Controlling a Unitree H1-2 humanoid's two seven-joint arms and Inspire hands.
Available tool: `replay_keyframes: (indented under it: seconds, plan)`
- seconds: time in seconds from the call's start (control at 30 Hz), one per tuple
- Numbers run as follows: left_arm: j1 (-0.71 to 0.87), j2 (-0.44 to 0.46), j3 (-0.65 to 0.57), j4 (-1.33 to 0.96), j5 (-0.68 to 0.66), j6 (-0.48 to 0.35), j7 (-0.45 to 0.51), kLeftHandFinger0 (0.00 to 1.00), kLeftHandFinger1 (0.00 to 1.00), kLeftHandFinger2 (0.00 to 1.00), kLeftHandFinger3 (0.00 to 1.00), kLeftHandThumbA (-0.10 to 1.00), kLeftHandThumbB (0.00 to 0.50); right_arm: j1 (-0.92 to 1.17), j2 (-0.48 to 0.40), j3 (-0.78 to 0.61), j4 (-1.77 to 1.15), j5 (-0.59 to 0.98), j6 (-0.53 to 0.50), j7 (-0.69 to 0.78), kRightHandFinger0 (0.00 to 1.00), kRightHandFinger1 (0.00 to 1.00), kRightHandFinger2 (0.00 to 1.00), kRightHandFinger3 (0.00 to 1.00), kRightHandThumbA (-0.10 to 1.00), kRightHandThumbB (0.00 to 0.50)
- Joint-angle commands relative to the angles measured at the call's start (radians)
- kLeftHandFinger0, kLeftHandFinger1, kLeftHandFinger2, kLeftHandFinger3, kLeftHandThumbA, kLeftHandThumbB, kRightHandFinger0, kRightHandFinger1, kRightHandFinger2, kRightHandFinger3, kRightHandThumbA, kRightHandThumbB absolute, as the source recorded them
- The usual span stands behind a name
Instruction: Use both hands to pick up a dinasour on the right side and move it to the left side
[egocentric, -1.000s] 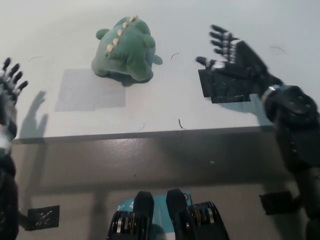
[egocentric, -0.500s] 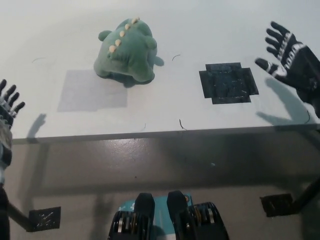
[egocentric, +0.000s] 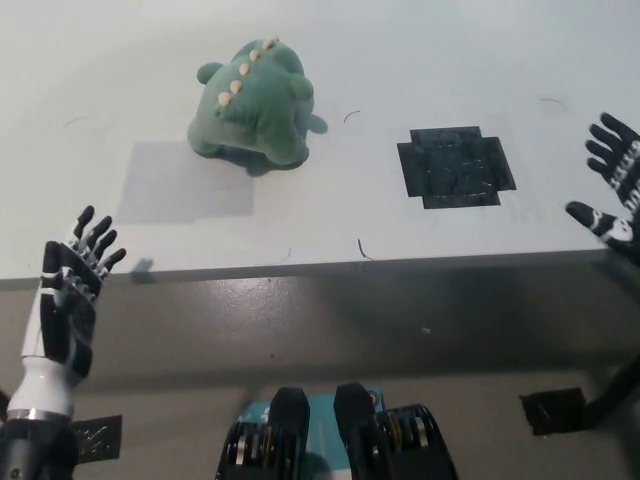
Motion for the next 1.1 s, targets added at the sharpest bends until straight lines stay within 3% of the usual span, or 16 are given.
replay_keyframes:
  seconds: [0.0,0.13,0.33,0.57,1.07]
  plan:
    - [0.002,-0.027,-0.017,-0.051,0.02,-0.059,0.007,1.0,1.0,1.0,1.0,1.0,0.44,0.013,-0.027,-0.041,-0.062,0.011,-0.073,-0.037,1.0,1.0,1.0,1.0,1.0,0.365]
    - [0.017,-0.058,-0.035,-0.047,0.045,-0.098,0.01,1.0,1.0,1.0,1.0,1.0,0.45,0.05,-0.029,-0.065,-0.072,0.018,-0.1,-0.039,1.0,1.0,1.0,1.0,1.0,0.403]
    - [0.029,-0.088,-0.062,0.002,0.039,-0.196,-0.016,1.0,1.0,1.0,1.0,1.0,0.398,0.117,-0.022,-0.089,-0.083,0.048,-0.158,-0.027,1.0,1.0,1.0,1.0,1.0,0.348]
    - [0.03,-0.097,-0.089,0.048,0.048,-0.263,-0.023,1.0,1.0,1.0,1.0,1.0,0.404,0.14,-0.018,-0.105,-0.104,0.077,-0.142,-0.035,1.0,1.0,1.0,1.0,1.0,0.361]
    - [0.005,-0.069,-0.071,0.068,0.006,-0.248,-0.031,1.0,1.0,1.0,1.0,1.0,0.414,0.118,-0.007,-0.093,-0.07,0.061,-0.177,-0.05,1.0,1.0,1.0,1.0,1.0,0.364]
